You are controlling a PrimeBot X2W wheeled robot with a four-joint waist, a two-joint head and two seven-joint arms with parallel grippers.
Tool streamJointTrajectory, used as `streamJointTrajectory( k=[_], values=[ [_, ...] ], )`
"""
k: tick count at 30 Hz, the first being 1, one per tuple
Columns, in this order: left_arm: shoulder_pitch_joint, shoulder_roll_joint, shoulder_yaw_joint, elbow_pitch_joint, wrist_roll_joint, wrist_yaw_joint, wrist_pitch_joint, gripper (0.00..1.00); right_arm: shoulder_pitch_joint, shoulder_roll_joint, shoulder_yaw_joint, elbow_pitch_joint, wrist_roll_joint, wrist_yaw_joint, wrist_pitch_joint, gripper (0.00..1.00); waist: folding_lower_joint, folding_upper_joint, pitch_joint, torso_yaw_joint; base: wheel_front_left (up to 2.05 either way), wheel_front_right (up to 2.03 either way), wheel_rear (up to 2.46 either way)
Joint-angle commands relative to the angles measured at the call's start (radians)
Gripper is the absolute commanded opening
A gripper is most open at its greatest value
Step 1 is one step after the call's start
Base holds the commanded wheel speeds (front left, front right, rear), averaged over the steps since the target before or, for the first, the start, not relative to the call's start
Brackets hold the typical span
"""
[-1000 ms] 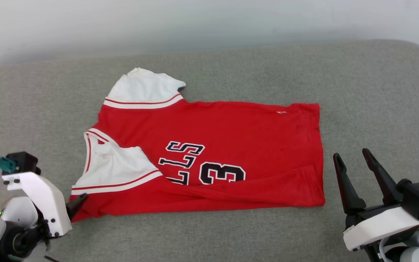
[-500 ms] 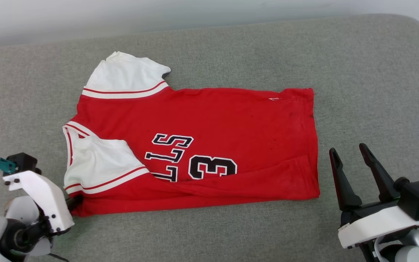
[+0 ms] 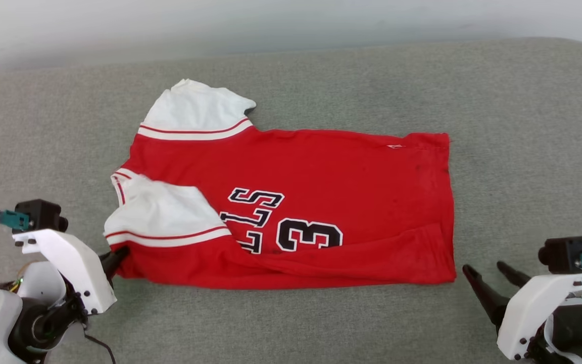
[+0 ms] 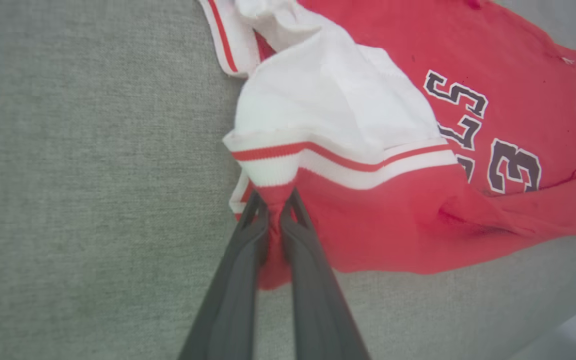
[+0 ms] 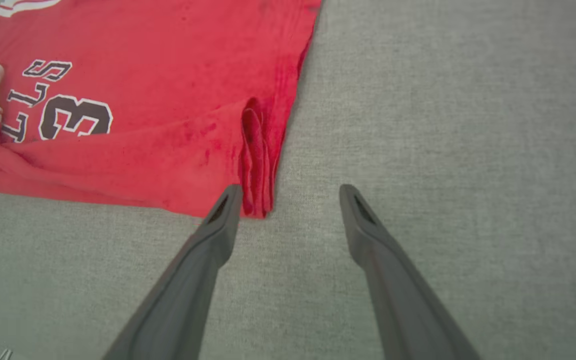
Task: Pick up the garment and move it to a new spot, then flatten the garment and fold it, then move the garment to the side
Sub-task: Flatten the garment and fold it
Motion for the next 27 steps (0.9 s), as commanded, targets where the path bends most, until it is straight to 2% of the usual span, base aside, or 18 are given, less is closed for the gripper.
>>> streamJointTrajectory(
  k=[1,6,13,14,15,16,23,27],
  values=[
    [0.003,0.006,0.002,-0.025,0.011,0.007,-0.009,0.0,-0.019,-0.011,0.002,0.005,0.021,0.0,0.054,1.0,0.0001,0.0,0.012,0.013,0.0,0.0,0.0],
    [-0.013,0.011,0.002,-0.101,0.036,0.024,-0.029,0.0,-0.083,-0.015,0.024,0.04,0.06,0.0,0.156,1.0,0.0001,0.0,0.048,0.043,0.0,0.0,0.0],
    [-0.022,-0.004,-0.008,-0.14,0.062,0.033,-0.05,0.0,-0.161,-0.002,0.08,0.196,0.088,0.0,0.235,1.0,0.0001,0.0,0.073,0.069,0.0,0.0,0.0],
    [-0.021,-0.005,-0.01,-0.139,0.063,0.033,-0.055,0.0,-0.164,0.002,0.092,0.215,0.095,0.0,0.248,0.89,0.0001,0.0,0.073,0.072,0.0,0.0,0.0],
    [-0.019,-0.008,-0.01,-0.138,0.063,0.034,-0.059,0.0,-0.164,0.01,0.103,0.23,0.103,0.0,0.26,0.38,0.0001,0.0,0.073,0.074,0.0,0.0,0.0],
    [-0.015,-0.011,-0.011,-0.136,0.065,0.034,-0.064,0.0,-0.167,0.014,0.113,0.24,0.108,0.0,0.268,0.0,0.0001,0.0,0.071,0.076,0.0,0.0,0.0],
    [0.02,-0.038,-0.004,-0.126,0.056,0.036,-0.11,0.0,-0.202,-0.022,0.121,0.203,0.124,0.001,0.233,0.0,0.0001,0.0,0.035,0.078,0.0,0.0,0.0],
    [0.049,-0.048,0.008,-0.139,0.068,0.055,-0.153,0.0,-0.208,-0.051,0.132,0.161,0.134,0.001,0.208,0.0,0.0001,0.0,-0.007,0.084,0.0,0.0,0.0]
  ],
)
